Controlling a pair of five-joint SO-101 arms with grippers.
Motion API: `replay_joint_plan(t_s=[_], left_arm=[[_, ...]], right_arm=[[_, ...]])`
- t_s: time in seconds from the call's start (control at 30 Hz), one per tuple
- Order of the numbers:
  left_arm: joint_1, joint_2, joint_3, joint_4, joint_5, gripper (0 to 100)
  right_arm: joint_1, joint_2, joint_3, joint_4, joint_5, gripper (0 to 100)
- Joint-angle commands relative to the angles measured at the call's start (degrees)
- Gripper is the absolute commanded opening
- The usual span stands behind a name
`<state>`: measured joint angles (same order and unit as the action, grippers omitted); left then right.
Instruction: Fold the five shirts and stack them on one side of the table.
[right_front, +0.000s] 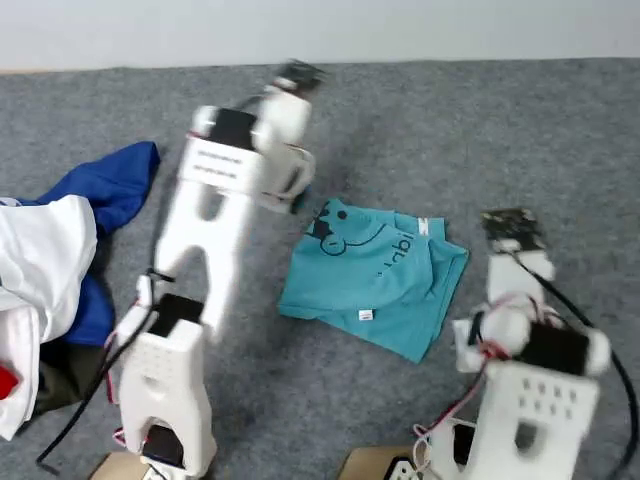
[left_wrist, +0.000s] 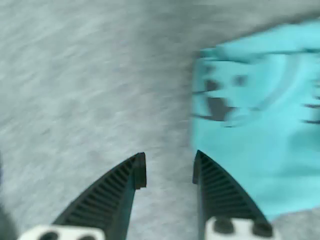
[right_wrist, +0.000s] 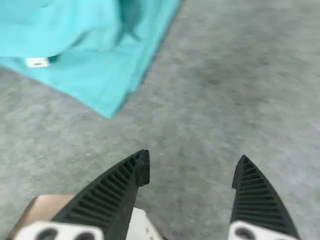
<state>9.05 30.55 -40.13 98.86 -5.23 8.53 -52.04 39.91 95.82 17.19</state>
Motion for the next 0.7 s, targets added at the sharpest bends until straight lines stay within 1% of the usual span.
replay_joint_plan(t_s=[0.0,0.13,0.23,0.43,0.53,0.67], left_arm=[[-6.15,-3.52,-1.45,1.67,-0.62,15],[-10.37,-3.43,-1.45,1.67,-0.62,15],[-11.78,-3.25,-1.45,1.67,-0.62,15],[-10.73,-3.08,0.13,1.32,-0.62,15],[-9.41,-2.46,3.03,-0.88,-0.7,15],[-8.44,-0.26,7.16,-5.36,-0.7,15]], right_arm=[[-7.08,7.6,-0.88,-3.82,-2.02,27.7],[-10.51,15.78,-3.34,-7.25,-2.11,27.7],[-12.26,20.18,-6.24,-8.66,-2.2,27.7],[-13.76,25.45,-7.03,-14.29,-2.2,27.7],[-14.11,26.68,-7.3,-16.48,-2.2,27.7],[-16.31,28.35,-7.3,-18.15,-2.11,27.7]])
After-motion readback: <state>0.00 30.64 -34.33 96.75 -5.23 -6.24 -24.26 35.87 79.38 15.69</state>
